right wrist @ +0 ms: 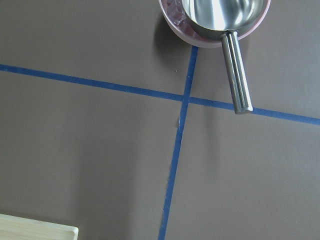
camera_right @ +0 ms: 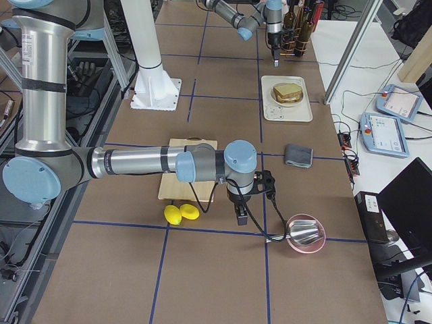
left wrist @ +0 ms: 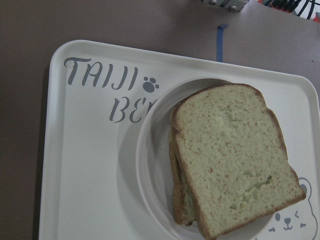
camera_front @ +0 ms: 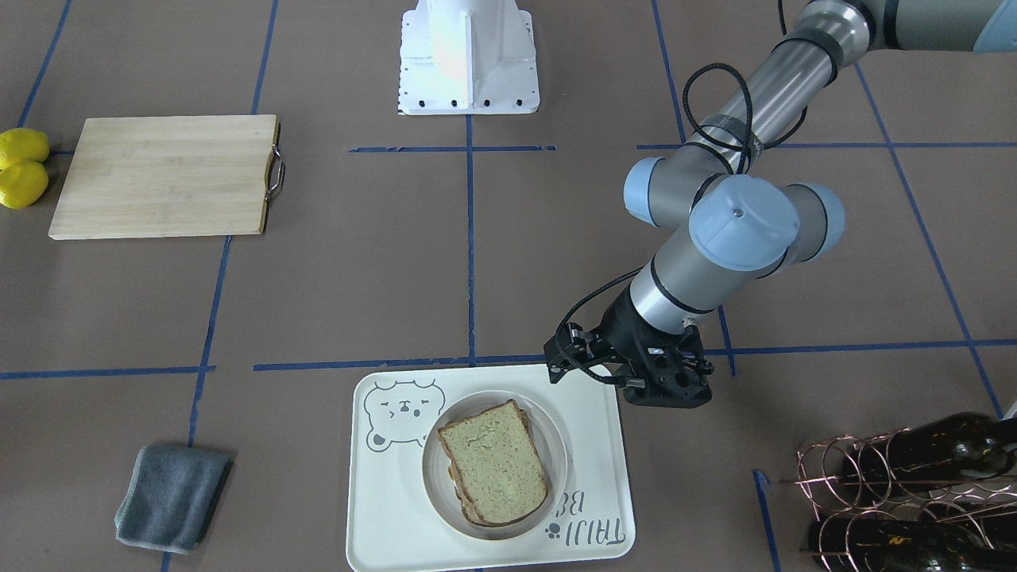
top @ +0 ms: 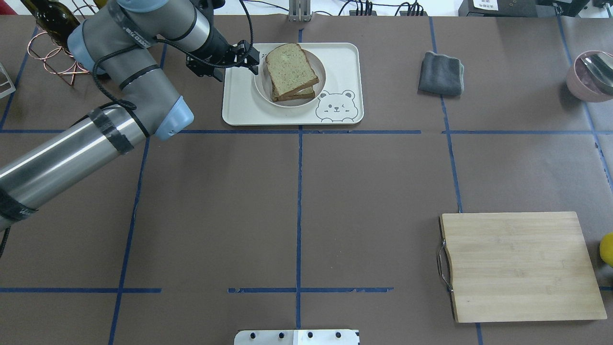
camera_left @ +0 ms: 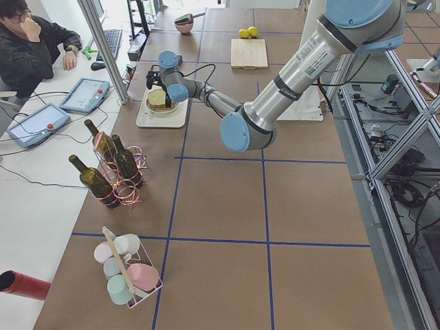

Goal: Make sandwich and place on tray

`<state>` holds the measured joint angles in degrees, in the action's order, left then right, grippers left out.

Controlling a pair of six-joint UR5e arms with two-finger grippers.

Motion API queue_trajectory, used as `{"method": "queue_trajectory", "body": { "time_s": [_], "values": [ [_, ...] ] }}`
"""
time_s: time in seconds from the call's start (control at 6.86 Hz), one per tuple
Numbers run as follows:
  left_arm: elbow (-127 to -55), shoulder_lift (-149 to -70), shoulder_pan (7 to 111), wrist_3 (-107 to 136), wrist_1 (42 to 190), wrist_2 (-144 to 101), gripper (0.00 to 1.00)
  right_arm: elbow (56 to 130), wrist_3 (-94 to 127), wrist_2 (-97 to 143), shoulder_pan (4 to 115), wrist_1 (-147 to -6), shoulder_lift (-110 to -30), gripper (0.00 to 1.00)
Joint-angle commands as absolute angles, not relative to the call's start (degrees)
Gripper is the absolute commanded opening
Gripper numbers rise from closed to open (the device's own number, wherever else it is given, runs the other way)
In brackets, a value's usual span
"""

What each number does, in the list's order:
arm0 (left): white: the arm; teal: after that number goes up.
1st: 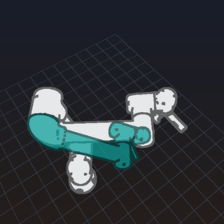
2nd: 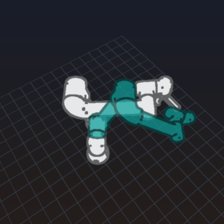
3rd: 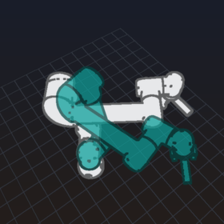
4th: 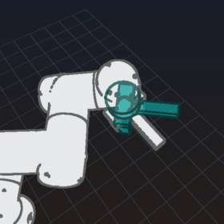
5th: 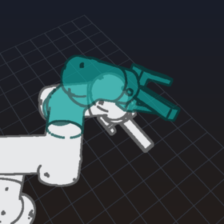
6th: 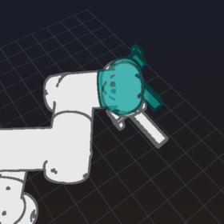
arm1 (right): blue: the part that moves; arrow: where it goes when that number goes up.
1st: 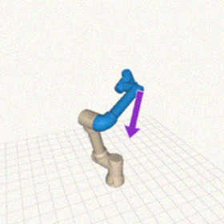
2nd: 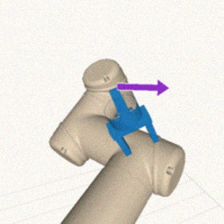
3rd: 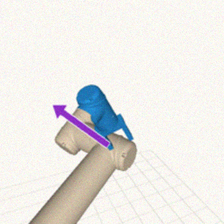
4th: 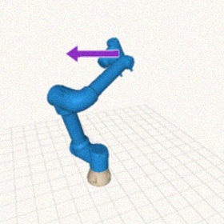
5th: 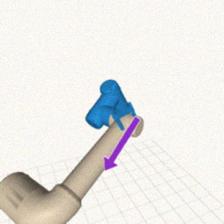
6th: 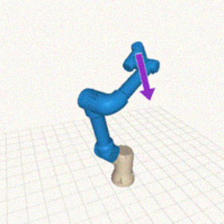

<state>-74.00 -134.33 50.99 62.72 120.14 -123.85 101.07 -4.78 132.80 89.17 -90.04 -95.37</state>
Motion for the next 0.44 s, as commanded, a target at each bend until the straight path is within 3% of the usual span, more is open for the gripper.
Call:
{"method": "queue_trajectory", "body": {
  "time_s": [0.0,0.29],
  "values": [
    [-93.07,-122.84,52.64,54.09,107.9,-124.1,1.0,101.07,-5.18,130.87,88.24,-90.09,-95.89,1.0],
    [-104.54,-114.3,55.62,46.02,99.36,-124.1,1.0,100.99,-5.27,131.22,88.24,-89.91,-96.06,1.0]
  ]
}}
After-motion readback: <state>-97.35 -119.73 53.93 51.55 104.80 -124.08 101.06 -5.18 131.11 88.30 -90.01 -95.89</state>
